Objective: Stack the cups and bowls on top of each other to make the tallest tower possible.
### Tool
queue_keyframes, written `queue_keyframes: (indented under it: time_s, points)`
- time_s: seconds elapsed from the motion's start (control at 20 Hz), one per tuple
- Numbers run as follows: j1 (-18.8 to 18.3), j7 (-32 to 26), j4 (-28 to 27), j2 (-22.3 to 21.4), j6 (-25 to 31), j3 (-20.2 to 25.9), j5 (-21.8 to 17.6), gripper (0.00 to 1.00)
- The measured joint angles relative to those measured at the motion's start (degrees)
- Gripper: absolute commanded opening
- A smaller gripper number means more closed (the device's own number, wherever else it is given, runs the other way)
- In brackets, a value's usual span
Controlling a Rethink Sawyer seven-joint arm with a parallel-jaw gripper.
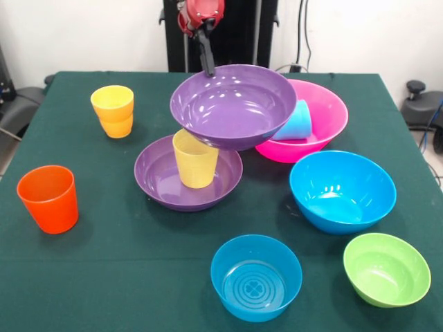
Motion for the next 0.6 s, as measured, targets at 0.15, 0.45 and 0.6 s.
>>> queue_keyframes:
  time_s: [0.15,0.45,0.6]
  points:
    - [-0.64,0.00,0.00,-0.01,0.00,0.02,0.01,0.00]
    - [-2.50,0.00,0.00,-0.01,0.00,0.17,-0.27,0.00]
    - [-3.45,0.00,-0.02,-0.01,0.00,0.37,-0.59,0.00]
